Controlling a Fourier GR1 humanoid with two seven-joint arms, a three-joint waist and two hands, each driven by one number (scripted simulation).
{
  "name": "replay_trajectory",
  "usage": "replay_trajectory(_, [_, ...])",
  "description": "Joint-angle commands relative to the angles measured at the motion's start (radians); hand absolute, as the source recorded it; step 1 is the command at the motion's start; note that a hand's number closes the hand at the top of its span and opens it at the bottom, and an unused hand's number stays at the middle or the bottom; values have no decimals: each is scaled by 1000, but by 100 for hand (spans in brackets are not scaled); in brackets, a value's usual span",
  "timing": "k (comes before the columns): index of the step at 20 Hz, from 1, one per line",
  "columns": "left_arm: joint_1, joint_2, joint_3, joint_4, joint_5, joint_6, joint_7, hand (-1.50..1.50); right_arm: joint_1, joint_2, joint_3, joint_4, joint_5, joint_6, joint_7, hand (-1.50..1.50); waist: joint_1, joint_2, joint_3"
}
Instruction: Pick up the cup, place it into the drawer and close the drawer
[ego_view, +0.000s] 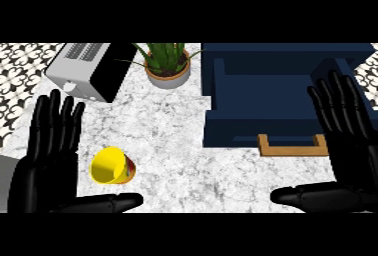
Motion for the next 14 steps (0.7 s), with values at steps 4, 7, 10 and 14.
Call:
replay_trajectory(4, [32, -6, -34, 83, 3, 34, -75, -150, 67, -15, -15, -64, -8, 23, -15, -150, -3, 0, 0])
replay_trajectory(7, [128, -6, -107, 22, -45, 69, -79, -150, -9, 7, 9, 5, 18, -8, 2, -150, 2, 0, 0])
replay_trajectory(10, [138, -5, -9, 88, 21, 5, -116, -150, -26, 5, 16, -92, 24, -44, 97, -150, -1, -1, 0])
replay_trajectory(14, [106, -2, -13, 103, -6, 15, -50, -150, -89, 15, 28, -4, 40, -49, 67, -150, 2, 0, 0])
